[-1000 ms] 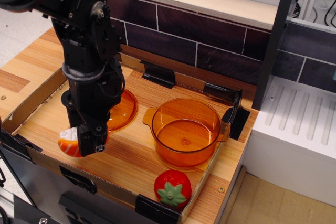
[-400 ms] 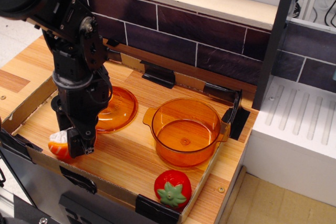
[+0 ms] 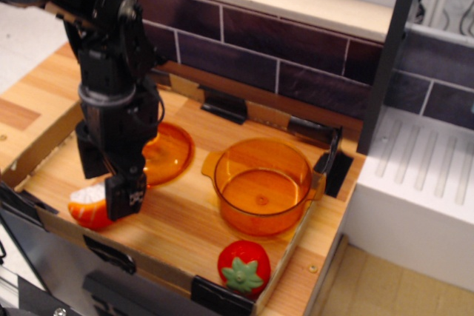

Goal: Take sushi out of pot

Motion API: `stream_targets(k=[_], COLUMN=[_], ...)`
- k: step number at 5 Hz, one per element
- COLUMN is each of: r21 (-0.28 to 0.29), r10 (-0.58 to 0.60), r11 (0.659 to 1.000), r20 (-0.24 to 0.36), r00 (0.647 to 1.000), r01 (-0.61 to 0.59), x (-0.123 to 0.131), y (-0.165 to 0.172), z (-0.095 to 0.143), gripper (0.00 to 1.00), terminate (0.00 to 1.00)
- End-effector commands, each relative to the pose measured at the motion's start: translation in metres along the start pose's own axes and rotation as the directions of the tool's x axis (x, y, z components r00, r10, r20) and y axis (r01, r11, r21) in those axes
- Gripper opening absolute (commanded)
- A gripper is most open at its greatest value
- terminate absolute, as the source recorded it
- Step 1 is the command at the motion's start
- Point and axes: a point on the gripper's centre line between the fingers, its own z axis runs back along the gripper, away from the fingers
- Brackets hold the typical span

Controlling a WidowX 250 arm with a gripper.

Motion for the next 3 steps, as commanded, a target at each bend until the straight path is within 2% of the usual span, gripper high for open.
stream_targets(k=[1, 2, 3], r21=[-0.049, -0.098, -0.098], r10=[0.147, 0.208, 0.208], r11=[0.989, 0.974, 0.974], r20=[0.117, 0.057, 0.057], r00=[0.982, 0.976, 0.976], r01=[-0.142, -0.202, -0.202], x=[0.0, 0.006, 0.006], y=[0.016, 0.019, 0.019], z=[0.088, 0.106, 0.106], gripper=[1.0, 1.0, 1.0], terminate=[0.0, 0.0, 0.0])
